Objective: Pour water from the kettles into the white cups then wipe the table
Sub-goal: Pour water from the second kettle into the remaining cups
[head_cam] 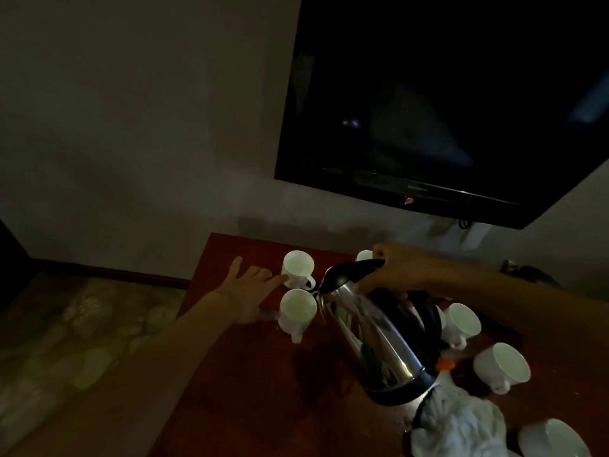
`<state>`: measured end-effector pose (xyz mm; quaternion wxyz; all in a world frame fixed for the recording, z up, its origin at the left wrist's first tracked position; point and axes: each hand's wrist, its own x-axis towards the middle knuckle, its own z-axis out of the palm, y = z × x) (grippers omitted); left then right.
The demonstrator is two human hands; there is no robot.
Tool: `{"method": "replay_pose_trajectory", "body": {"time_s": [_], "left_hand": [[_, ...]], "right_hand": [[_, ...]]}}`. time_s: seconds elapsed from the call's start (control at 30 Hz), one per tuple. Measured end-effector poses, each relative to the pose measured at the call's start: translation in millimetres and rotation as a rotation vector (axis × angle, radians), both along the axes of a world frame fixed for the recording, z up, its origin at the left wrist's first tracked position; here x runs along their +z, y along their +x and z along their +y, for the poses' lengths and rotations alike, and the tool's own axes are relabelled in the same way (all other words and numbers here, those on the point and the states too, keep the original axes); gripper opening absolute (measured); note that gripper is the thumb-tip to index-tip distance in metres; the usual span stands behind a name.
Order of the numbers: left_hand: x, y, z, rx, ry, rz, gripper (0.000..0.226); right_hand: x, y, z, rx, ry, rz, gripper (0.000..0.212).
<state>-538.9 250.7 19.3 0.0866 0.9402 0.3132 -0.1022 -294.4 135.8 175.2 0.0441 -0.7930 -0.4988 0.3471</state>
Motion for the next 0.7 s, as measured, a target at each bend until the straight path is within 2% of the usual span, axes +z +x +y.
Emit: {"method": "replay_pose_trajectory", "body": {"time_s": [0.1,0.43,0.7], "left_hand": [[11,10,0,-0.004,0.015,0.003,0.083],[23,63,-38,-0.041,-0.009,-0.031,0.083],[15,96,-65,-0.086,0.001,-0.082,0.081]], "right_hand": [[5,12,-17,-0.067,0.071,0.038,0.038],[19,57,-91,-0.156,0.175,0.108,0.047],[5,83,-129,-0.175,0.113,0.084,0.047]]}}
